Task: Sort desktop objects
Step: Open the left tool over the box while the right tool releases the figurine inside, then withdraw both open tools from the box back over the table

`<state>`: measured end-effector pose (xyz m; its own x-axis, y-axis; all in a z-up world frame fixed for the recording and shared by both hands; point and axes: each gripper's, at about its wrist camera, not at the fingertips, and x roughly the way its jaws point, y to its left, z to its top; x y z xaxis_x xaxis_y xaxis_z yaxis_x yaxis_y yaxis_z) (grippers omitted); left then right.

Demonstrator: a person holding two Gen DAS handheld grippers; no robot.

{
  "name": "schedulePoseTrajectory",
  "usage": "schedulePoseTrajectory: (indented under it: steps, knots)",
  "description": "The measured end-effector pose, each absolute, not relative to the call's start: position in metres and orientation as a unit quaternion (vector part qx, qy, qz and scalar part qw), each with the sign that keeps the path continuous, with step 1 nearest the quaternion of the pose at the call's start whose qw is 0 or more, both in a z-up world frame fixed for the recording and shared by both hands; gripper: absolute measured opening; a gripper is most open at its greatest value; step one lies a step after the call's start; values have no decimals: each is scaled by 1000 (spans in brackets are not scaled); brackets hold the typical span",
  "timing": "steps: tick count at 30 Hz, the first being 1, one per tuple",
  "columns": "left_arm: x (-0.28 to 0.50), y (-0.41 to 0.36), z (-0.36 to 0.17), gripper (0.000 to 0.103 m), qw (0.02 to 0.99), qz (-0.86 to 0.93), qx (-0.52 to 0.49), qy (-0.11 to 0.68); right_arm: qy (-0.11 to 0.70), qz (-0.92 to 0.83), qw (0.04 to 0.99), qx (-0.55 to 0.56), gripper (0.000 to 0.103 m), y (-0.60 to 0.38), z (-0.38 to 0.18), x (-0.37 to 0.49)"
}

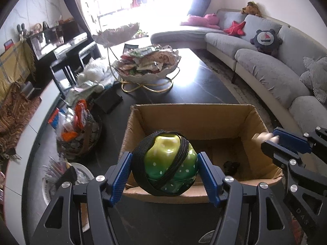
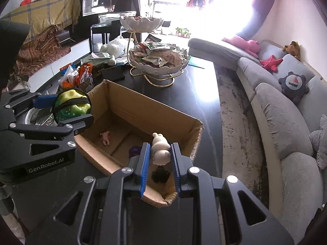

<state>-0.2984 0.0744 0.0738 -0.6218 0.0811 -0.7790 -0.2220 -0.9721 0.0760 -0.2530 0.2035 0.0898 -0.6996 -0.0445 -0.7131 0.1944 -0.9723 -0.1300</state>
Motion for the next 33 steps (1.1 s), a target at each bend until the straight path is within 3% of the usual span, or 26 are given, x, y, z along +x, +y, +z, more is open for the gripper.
schedulePoseTrajectory:
  steps: [2, 3, 4, 9, 33]
  knots:
    - [-300, 75, 71, 62, 82, 893, -435, 83, 98, -918, 65, 378, 30, 203, 88, -254]
    - [-300, 74, 70, 62, 79, 893, -434, 84, 98, -919, 65, 377, 44, 203, 88, -254]
    - [-299, 74, 72, 62, 78, 894, -432, 84, 98, -919, 63, 376, 47, 203, 87, -255]
    - [-288, 74, 85, 73, 80, 904, -410, 93, 100, -920, 56, 376, 47, 203, 90, -251]
    - [-209, 71, 115, 74, 92, 909, -385, 129, 109, -922, 72, 364, 47, 188, 108, -188]
